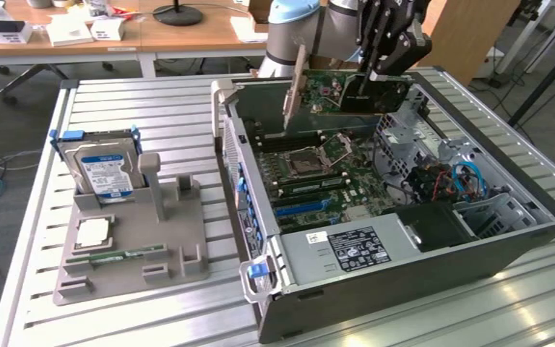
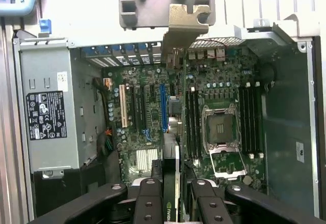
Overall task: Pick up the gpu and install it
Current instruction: 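Insert the gpu into the slot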
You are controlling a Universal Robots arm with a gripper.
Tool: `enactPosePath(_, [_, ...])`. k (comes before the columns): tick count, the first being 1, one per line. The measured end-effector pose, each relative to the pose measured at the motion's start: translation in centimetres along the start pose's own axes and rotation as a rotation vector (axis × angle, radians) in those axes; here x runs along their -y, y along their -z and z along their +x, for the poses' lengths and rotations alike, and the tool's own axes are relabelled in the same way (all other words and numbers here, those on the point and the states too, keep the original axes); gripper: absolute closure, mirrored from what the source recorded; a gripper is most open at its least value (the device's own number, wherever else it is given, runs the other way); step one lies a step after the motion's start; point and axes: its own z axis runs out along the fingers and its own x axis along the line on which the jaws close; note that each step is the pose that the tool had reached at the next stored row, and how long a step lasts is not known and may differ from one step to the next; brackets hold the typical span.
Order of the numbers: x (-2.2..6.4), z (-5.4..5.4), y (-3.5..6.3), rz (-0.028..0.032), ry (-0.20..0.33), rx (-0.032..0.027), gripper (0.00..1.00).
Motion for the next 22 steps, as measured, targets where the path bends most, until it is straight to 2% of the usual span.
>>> enactPosePath(9, [0.00,0.00,0.00,-0.0001,0.008,-0.0005,0.74])
enactPosePath(10, [-0.01,0.00,-0.03,0.0004,0.008,-0.0004,0.74])
enactPosePath(11, [-0.07,0.01,-0.28,0.0063,0.010,0.0001,0.74])
enactPosePath(22, [-0.07,0.01,-0.40,0.0069,0.011,0.0004,0.74])
